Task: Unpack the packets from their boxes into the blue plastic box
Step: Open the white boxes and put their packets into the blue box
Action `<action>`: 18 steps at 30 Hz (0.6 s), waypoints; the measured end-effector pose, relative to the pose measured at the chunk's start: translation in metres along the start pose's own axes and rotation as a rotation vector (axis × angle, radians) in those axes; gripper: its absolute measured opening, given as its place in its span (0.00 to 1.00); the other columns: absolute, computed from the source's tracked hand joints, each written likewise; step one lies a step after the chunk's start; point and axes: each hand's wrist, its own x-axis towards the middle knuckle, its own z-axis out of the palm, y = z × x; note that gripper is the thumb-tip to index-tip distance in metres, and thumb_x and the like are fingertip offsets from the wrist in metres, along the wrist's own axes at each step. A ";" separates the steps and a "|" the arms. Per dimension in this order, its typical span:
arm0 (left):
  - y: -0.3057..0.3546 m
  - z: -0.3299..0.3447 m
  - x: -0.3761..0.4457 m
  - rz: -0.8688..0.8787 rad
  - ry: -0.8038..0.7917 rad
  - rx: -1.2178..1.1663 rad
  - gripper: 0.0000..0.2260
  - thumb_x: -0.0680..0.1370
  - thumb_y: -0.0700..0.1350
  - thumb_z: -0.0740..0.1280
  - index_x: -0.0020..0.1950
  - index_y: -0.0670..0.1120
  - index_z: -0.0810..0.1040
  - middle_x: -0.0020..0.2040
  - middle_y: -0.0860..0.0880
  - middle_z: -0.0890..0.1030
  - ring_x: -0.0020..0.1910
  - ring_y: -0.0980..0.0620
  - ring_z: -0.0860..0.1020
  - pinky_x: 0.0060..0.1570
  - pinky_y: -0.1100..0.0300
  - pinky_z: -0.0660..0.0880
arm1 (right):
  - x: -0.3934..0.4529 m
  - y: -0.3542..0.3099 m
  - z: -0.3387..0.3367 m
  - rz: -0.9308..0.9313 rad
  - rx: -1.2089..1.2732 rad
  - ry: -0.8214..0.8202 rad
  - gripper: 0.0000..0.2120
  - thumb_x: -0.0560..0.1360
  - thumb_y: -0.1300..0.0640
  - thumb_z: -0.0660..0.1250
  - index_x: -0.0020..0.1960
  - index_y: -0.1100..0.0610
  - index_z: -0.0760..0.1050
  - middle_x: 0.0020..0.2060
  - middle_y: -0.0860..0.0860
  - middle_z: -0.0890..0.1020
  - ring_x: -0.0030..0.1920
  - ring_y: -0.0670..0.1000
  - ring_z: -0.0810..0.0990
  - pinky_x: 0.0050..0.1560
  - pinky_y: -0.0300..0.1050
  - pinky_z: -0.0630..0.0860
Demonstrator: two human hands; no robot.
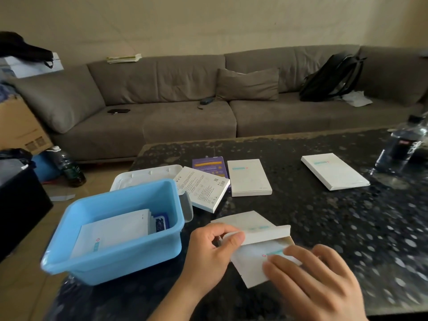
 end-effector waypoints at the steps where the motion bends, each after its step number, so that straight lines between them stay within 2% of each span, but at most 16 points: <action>1: -0.001 -0.002 -0.001 0.038 -0.022 0.022 0.04 0.76 0.49 0.72 0.46 0.52 0.86 0.44 0.60 0.84 0.52 0.57 0.80 0.44 0.64 0.79 | 0.000 0.001 -0.006 -0.004 -0.002 -0.006 0.08 0.72 0.63 0.67 0.37 0.54 0.83 0.38 0.48 0.84 0.38 0.52 0.84 0.36 0.46 0.72; 4: -0.005 -0.007 -0.005 0.126 -0.111 0.072 0.10 0.74 0.57 0.71 0.47 0.52 0.87 0.45 0.63 0.83 0.54 0.57 0.79 0.45 0.69 0.76 | 0.006 0.007 -0.026 0.012 0.012 -0.023 0.12 0.73 0.63 0.63 0.37 0.54 0.83 0.38 0.47 0.84 0.37 0.51 0.83 0.38 0.47 0.74; 7: -0.010 -0.007 -0.016 0.190 -0.144 0.109 0.17 0.73 0.63 0.69 0.47 0.52 0.87 0.44 0.63 0.84 0.52 0.57 0.79 0.45 0.70 0.74 | 0.024 0.020 -0.042 0.031 0.090 -0.064 0.10 0.72 0.61 0.64 0.38 0.53 0.83 0.38 0.46 0.84 0.34 0.51 0.82 0.35 0.46 0.76; 9: -0.023 -0.003 -0.023 0.262 -0.099 0.185 0.12 0.73 0.61 0.70 0.45 0.53 0.86 0.41 0.64 0.83 0.48 0.56 0.79 0.45 0.69 0.73 | 0.040 0.031 -0.049 0.054 0.161 -0.143 0.09 0.69 0.60 0.66 0.39 0.50 0.84 0.37 0.42 0.84 0.33 0.50 0.82 0.33 0.46 0.77; 11: -0.038 0.005 -0.037 0.298 -0.069 0.293 0.03 0.72 0.53 0.73 0.41 0.55 0.84 0.38 0.64 0.81 0.44 0.59 0.78 0.45 0.67 0.73 | 0.056 0.040 -0.052 0.129 0.201 -0.222 0.08 0.67 0.58 0.69 0.39 0.46 0.82 0.34 0.40 0.83 0.31 0.49 0.81 0.32 0.47 0.77; 12: -0.047 0.009 -0.044 0.304 -0.055 0.400 0.02 0.70 0.51 0.74 0.41 0.55 0.83 0.37 0.63 0.81 0.44 0.60 0.77 0.46 0.65 0.74 | 0.064 0.043 -0.053 0.184 0.222 -0.260 0.06 0.67 0.57 0.70 0.39 0.45 0.82 0.33 0.39 0.82 0.31 0.49 0.81 0.31 0.47 0.77; 14: -0.061 0.017 -0.058 0.314 -0.087 0.529 0.06 0.69 0.51 0.73 0.45 0.58 0.83 0.43 0.63 0.81 0.53 0.64 0.74 0.57 0.64 0.70 | 0.081 0.049 -0.052 0.308 0.288 -0.345 0.05 0.68 0.54 0.73 0.41 0.44 0.82 0.33 0.39 0.83 0.32 0.48 0.82 0.30 0.48 0.78; 15: -0.064 0.019 -0.061 0.295 -0.068 0.544 0.09 0.70 0.52 0.72 0.49 0.61 0.82 0.49 0.64 0.80 0.58 0.66 0.72 0.63 0.69 0.65 | 0.089 0.049 -0.051 0.361 0.322 -0.382 0.05 0.70 0.53 0.74 0.43 0.43 0.82 0.34 0.39 0.83 0.33 0.48 0.82 0.31 0.48 0.79; 16: -0.063 0.021 -0.063 0.218 0.018 0.481 0.08 0.73 0.51 0.71 0.50 0.63 0.81 0.52 0.63 0.79 0.60 0.65 0.70 0.63 0.74 0.61 | 0.096 0.050 -0.048 0.394 0.332 -0.407 0.06 0.71 0.52 0.74 0.45 0.41 0.82 0.35 0.39 0.84 0.34 0.48 0.82 0.32 0.48 0.79; 17: -0.052 0.021 -0.063 0.043 0.081 0.378 0.09 0.73 0.48 0.71 0.46 0.64 0.81 0.51 0.59 0.79 0.57 0.62 0.73 0.57 0.77 0.63 | 0.103 0.048 -0.045 0.405 0.320 -0.419 0.06 0.71 0.51 0.73 0.46 0.41 0.82 0.36 0.39 0.84 0.35 0.48 0.82 0.33 0.48 0.79; 18: -0.044 0.018 -0.063 -0.094 0.201 0.214 0.12 0.70 0.45 0.73 0.42 0.65 0.81 0.45 0.55 0.79 0.50 0.56 0.76 0.50 0.76 0.68 | 0.110 0.045 -0.042 0.401 0.295 -0.434 0.06 0.71 0.51 0.73 0.47 0.41 0.82 0.37 0.40 0.84 0.36 0.48 0.81 0.33 0.47 0.79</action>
